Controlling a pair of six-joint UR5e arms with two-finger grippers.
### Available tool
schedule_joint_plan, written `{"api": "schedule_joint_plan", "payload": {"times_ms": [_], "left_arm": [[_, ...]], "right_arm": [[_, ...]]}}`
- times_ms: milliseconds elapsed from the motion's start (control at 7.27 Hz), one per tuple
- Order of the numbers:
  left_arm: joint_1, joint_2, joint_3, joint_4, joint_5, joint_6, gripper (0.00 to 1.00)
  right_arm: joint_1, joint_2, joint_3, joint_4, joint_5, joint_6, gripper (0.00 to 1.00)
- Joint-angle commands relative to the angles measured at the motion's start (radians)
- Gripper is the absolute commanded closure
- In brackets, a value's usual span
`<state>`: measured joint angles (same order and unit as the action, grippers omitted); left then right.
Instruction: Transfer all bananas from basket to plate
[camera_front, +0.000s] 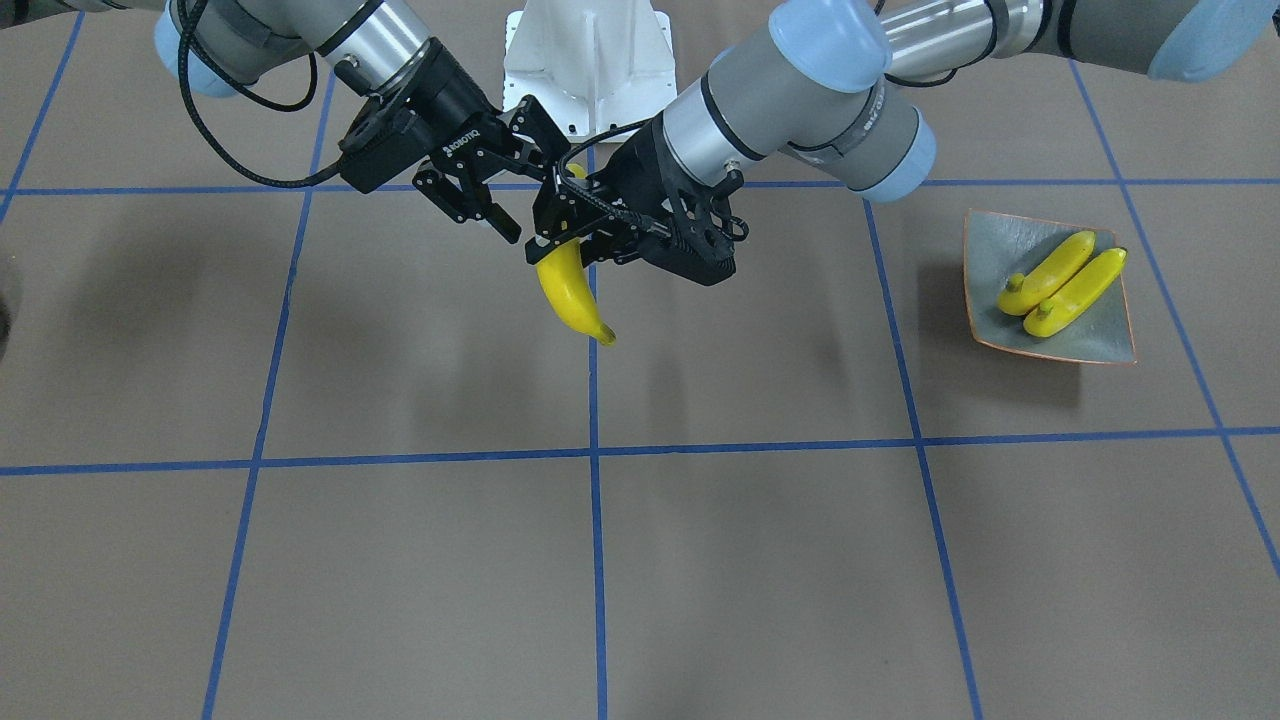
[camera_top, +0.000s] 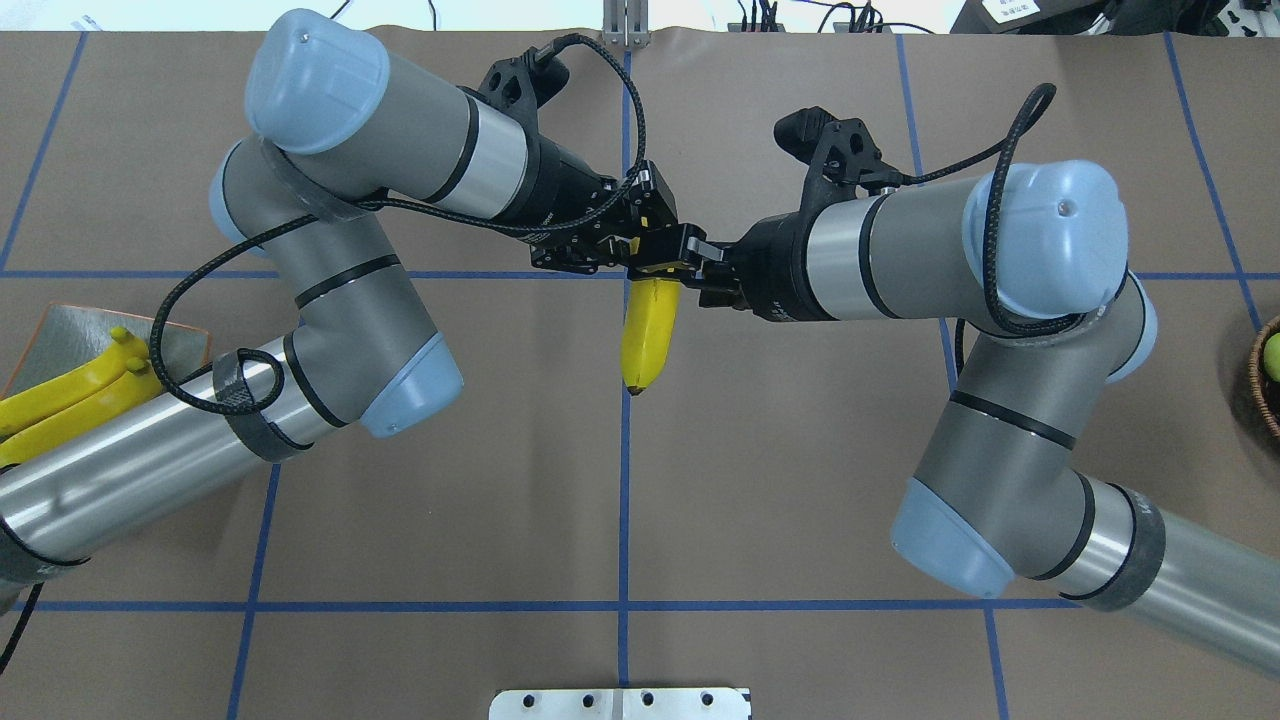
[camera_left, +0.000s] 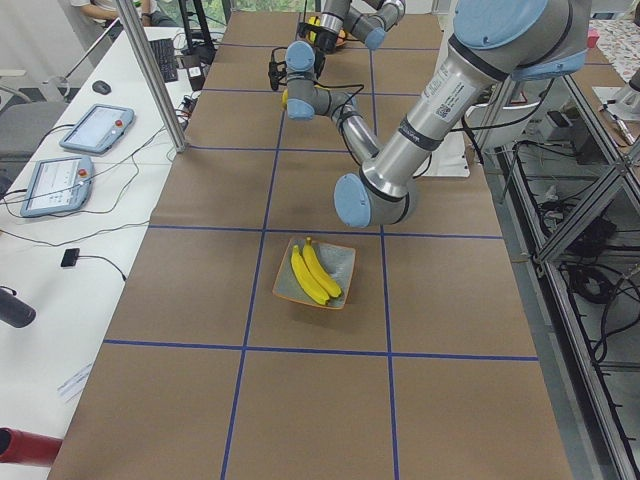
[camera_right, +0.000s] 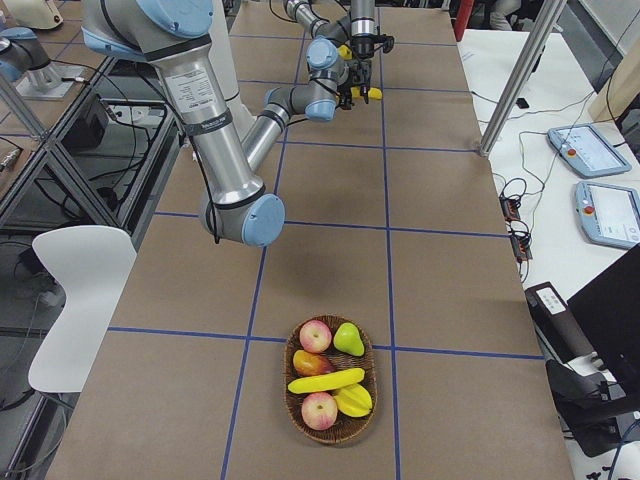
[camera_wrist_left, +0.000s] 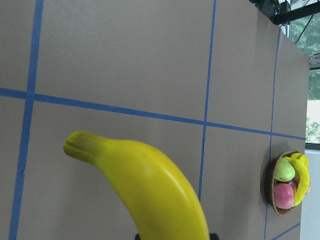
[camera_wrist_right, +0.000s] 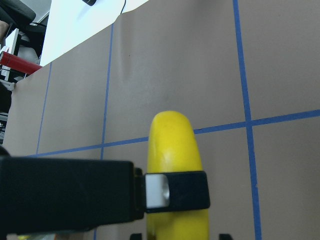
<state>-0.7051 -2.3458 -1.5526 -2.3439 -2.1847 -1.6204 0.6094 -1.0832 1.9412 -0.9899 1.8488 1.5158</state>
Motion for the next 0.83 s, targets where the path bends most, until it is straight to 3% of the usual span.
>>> {"api": "schedule_joint_plan", "payload": {"times_ms": [0,275,550,688], "left_arm": [[-0.010,0.019,-0.001,0.000,-0.003,0.010,1.00],[-0.046,0.144,-0.070,0.005,-0.036,0.087,1.00],[-0.176,0.261,-0.112,0.009,-0.197,0.241,1.00],[-0.216,0.314,-0.136,0.009,-0.219,0.345,1.00]], "right_arm": [[0.006,-0.012,0.007,0.002,-0.003,0.014,0.00],[0.058,-0.070,0.019,0.007,0.004,0.014,0.00],[0.110,-0.156,0.027,0.019,0.036,0.001,0.00],[0.131,-0.182,0.031,0.017,0.052,0.001,0.00]]}}
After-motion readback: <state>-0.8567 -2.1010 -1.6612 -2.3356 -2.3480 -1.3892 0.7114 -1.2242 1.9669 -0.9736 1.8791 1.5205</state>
